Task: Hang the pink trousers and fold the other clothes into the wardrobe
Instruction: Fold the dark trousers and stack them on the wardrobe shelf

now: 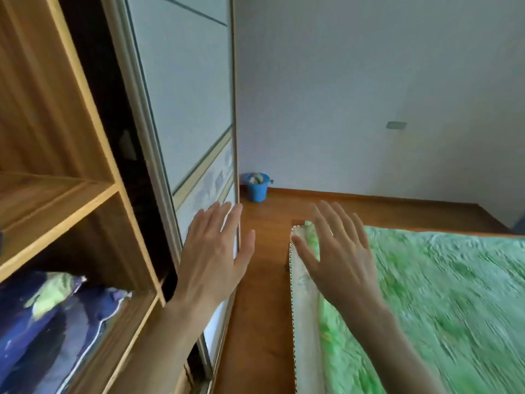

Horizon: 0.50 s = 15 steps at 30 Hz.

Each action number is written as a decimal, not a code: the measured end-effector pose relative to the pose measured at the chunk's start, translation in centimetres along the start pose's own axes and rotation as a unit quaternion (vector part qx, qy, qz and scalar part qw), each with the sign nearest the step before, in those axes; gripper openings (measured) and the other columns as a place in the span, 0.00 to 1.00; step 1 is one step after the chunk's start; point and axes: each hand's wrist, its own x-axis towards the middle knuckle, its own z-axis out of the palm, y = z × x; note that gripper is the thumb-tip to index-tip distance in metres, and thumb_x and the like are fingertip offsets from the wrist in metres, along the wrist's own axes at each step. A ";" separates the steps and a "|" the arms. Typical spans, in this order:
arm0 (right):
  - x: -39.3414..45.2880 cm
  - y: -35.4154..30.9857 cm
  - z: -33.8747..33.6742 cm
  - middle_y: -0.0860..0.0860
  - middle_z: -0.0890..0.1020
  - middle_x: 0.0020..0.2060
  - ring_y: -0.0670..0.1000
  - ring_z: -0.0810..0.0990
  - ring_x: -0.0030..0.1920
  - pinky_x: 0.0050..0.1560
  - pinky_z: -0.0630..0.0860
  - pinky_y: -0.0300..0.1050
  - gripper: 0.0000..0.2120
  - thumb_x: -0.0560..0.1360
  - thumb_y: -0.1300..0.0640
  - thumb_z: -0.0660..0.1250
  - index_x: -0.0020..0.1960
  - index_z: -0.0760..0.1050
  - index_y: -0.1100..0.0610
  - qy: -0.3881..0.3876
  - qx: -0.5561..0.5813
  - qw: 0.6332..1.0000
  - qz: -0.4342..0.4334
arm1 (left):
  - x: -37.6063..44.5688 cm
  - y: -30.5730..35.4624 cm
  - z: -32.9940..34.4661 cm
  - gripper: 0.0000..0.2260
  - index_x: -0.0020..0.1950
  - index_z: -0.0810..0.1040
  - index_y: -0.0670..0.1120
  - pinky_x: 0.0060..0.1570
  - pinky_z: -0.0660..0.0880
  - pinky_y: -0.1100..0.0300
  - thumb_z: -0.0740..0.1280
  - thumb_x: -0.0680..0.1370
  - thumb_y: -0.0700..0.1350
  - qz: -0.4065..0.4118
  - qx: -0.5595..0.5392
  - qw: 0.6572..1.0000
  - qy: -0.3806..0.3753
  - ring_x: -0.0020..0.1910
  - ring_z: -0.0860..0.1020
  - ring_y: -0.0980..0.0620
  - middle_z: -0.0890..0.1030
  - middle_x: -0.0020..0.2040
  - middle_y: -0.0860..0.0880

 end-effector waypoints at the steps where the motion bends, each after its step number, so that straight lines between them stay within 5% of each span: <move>1: -0.3 1.2 0.5 0.52 0.66 0.80 0.53 0.59 0.82 0.82 0.53 0.56 0.35 0.83 0.32 0.47 0.82 0.60 0.52 -0.002 -0.005 1.000 0.018 | 0.4 1.0 1.2 0.27 0.77 0.71 0.44 0.76 0.67 0.42 0.52 0.86 0.60 0.006 -0.010 1.000 -0.009 0.76 0.71 0.43 0.76 0.73 0.43; 11: -3.7 11.9 6.5 0.53 0.65 0.80 0.54 0.58 0.82 0.82 0.53 0.56 0.35 0.84 0.33 0.49 0.82 0.58 0.53 -0.004 0.011 0.968 0.250 | 4.5 9.2 13.8 0.24 0.76 0.72 0.44 0.75 0.68 0.42 0.59 0.85 0.56 0.114 -0.106 0.984 -0.085 0.75 0.71 0.42 0.77 0.72 0.43; 15: -5.4 15.1 6.8 0.54 0.68 0.79 0.55 0.63 0.80 0.80 0.61 0.56 0.32 0.85 0.35 0.53 0.81 0.62 0.55 0.032 0.001 0.947 0.318 | 6.6 12.7 17.9 0.24 0.75 0.74 0.43 0.75 0.67 0.43 0.57 0.86 0.57 0.175 -0.151 0.968 -0.101 0.74 0.72 0.43 0.78 0.71 0.43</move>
